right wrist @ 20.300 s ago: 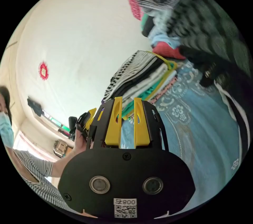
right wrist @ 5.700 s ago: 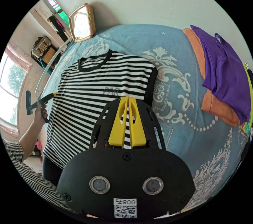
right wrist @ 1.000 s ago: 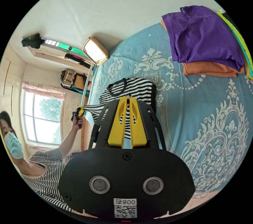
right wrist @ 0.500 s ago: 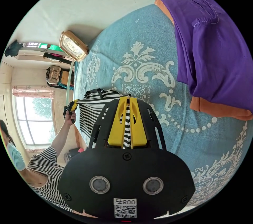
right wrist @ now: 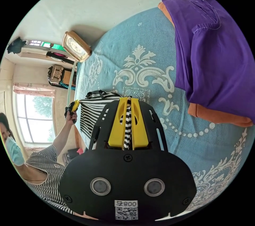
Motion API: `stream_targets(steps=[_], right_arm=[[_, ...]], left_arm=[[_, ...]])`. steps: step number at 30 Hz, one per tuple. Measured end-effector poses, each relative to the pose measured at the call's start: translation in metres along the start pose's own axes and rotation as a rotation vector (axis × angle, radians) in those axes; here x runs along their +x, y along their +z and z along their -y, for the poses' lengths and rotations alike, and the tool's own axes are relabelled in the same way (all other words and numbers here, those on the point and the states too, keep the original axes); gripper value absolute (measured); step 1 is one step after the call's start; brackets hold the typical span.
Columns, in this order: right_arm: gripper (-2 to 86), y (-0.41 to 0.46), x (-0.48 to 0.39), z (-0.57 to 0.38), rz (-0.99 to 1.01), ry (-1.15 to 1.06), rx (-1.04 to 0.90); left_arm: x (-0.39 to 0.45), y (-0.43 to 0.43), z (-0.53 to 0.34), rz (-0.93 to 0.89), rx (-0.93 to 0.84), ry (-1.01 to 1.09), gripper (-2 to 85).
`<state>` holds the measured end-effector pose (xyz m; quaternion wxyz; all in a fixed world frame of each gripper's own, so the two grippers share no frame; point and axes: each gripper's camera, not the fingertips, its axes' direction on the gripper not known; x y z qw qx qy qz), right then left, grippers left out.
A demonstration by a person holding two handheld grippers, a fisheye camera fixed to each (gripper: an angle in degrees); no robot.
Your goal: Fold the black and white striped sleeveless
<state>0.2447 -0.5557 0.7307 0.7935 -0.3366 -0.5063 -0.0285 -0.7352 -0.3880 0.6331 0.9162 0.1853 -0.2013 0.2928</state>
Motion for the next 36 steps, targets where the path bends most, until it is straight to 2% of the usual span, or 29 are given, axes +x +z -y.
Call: stream_targets(steps=[6,9,12,16,22,32,36], right_arm=[[1.1,0.009,-0.05,0.011,-0.102,-0.03,0.083],[0.5,0.029,-0.098,0.007,-0.141,-0.153,0.087],[0.0,0.076,-0.156,0.007,-0.199,-0.356,-0.039],[-0.3,0.142,-0.214,0.016,-0.36,-0.555,-0.175],[-0.4,0.183,-0.249,0.039,-0.39,-0.596,-0.256],[-0.4,0.196,-0.292,0.062,-0.43,-0.622,-0.162],[-0.4,0.211,-0.307,0.053,-0.454,-0.673,-0.183]], left_arm=[[0.064,0.099,-0.021,0.153,-0.272,0.276,2.0],[0.092,0.159,-0.032,0.316,-0.408,0.443,1.2],[0.111,0.211,-0.04,0.477,-0.499,0.566,0.5],[0.128,0.257,-0.041,0.568,-0.528,0.639,0.3],[0.141,0.292,-0.031,0.589,-0.513,0.652,0.2],[0.163,0.323,-0.02,0.623,-0.374,0.669,0.2],[0.169,0.326,-0.04,0.515,-0.377,0.701,0.1]])
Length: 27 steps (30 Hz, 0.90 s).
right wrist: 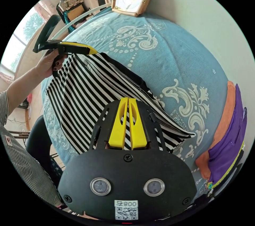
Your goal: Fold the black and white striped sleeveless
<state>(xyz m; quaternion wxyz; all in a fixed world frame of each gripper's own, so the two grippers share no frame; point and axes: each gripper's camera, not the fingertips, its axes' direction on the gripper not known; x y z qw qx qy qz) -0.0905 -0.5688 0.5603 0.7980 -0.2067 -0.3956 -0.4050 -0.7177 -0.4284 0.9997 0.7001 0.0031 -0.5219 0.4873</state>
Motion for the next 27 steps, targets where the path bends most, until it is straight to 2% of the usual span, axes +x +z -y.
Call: stream_targets(steps=[3,6,11,18,27], right_arm=[[-0.4,0.006,-0.008,0.005,-0.006,-0.005,-0.003],[-0.4,0.007,-0.008,0.01,0.016,0.007,0.002],[-0.4,0.003,-0.009,0.019,0.009,0.009,0.013],[-0.3,-0.007,0.001,0.026,0.003,0.059,0.074],[-0.2,-0.022,-0.007,-0.012,0.038,0.097,0.195]], left_arm=[[0.022,0.015,-0.012,-0.049,-0.074,0.087,0.1],[0.032,0.034,-0.018,0.05,-0.172,0.135,0.1],[0.026,0.029,-0.007,0.054,-0.13,0.091,0.2],[0.021,0.011,0.003,0.159,-0.047,0.062,0.1],[0.028,-0.018,-0.052,0.157,0.008,0.083,0.1]])
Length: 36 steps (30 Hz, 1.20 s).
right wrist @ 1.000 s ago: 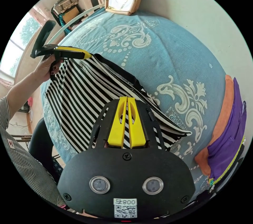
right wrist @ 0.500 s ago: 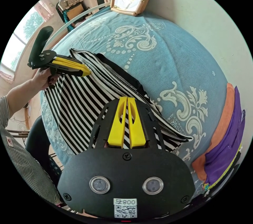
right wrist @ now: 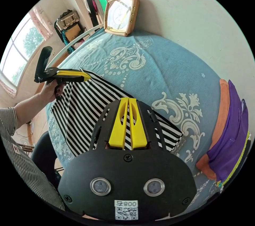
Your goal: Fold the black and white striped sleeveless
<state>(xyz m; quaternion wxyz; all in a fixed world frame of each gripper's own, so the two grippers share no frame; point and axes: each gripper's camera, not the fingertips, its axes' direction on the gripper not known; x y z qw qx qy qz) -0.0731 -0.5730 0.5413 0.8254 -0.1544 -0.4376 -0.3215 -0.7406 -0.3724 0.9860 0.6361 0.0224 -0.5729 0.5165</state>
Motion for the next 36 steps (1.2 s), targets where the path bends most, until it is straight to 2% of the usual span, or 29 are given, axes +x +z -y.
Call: stream_targets(steps=[4,8,16,21,24,26,30,34,36], right_arm=[[-0.2,0.015,-0.001,-0.017,-0.023,-0.011,-0.049],[-0.2,0.03,0.016,-0.024,-0.02,0.037,-0.1],[-0.1,0.032,0.037,-0.044,0.041,0.09,-0.091],[0.0,0.021,0.046,-0.066,0.088,0.115,-0.05],[0.0,0.015,0.048,-0.082,0.065,0.129,-0.017],[0.0,0.029,0.053,-0.09,0.065,0.13,-0.101],[0.1,0.014,0.058,-0.108,0.053,0.142,-0.029],[0.1,0.019,0.068,-0.132,0.003,0.162,-0.067],[0.1,0.023,0.079,-0.144,0.044,0.186,-0.039]], left_arm=[[-0.015,0.002,-0.016,0.068,-0.051,-0.046,0.1],[-0.036,-0.007,-0.024,0.028,-0.017,-0.127,0.1],[-0.06,-0.037,-0.067,0.03,0.014,-0.222,0.2],[-0.067,-0.068,-0.1,0.056,0.095,-0.247,0.2],[-0.078,-0.063,-0.116,0.06,0.008,-0.272,0.2],[-0.084,-0.072,-0.125,0.04,0.037,-0.297,0.2],[-0.08,-0.103,-0.148,0.089,0.108,-0.272,0.2],[-0.087,-0.097,-0.174,0.104,0.011,-0.284,0.3],[-0.093,-0.104,-0.184,0.067,0.036,-0.303,0.4]])
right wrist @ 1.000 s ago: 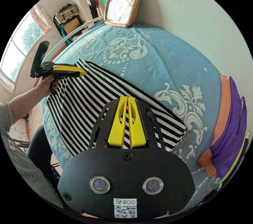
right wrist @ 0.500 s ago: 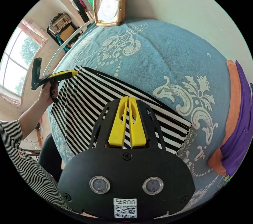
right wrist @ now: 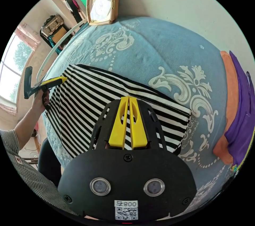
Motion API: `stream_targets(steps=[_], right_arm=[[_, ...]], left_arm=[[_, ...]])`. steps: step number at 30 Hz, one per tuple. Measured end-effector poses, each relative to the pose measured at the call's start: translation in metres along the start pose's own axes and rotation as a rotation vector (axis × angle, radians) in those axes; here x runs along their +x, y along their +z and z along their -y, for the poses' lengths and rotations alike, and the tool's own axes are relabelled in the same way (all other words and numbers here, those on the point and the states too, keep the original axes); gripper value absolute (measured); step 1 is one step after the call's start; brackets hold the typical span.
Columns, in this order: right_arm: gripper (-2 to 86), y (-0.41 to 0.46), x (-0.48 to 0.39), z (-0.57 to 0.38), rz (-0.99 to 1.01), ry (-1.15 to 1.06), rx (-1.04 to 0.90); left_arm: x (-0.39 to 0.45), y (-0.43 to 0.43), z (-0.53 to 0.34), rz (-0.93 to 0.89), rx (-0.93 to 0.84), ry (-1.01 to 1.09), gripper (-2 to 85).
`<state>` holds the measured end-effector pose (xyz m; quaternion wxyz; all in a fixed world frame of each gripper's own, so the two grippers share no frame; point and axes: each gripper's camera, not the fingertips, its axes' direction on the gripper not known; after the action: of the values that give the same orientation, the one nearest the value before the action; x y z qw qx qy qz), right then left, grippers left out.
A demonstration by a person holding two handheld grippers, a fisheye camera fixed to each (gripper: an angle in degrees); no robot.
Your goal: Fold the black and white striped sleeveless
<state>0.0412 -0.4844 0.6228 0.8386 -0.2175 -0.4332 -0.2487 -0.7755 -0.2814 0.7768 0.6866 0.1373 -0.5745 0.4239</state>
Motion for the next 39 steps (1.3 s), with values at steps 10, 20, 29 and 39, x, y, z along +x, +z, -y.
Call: stream_targets(steps=[10,20,29,39], right_arm=[[0.3,-0.038,0.034,-0.074,0.067,0.032,0.03],[4.0,-0.084,0.102,-0.239,0.2,0.352,0.018],[8.1,-0.091,0.146,-0.297,0.234,0.449,0.006],[1.8,-0.091,0.169,-0.327,0.225,0.399,-0.071]], left_arm=[[-0.032,-0.072,-0.095,-0.02,0.006,-0.088,4.2],[-0.066,-0.096,-0.182,-0.129,-0.064,-0.245,10.1],[-0.058,-0.09,-0.2,-0.183,-0.106,-0.245,3.4],[-0.023,-0.097,-0.231,-0.168,-0.102,-0.197,2.1]])
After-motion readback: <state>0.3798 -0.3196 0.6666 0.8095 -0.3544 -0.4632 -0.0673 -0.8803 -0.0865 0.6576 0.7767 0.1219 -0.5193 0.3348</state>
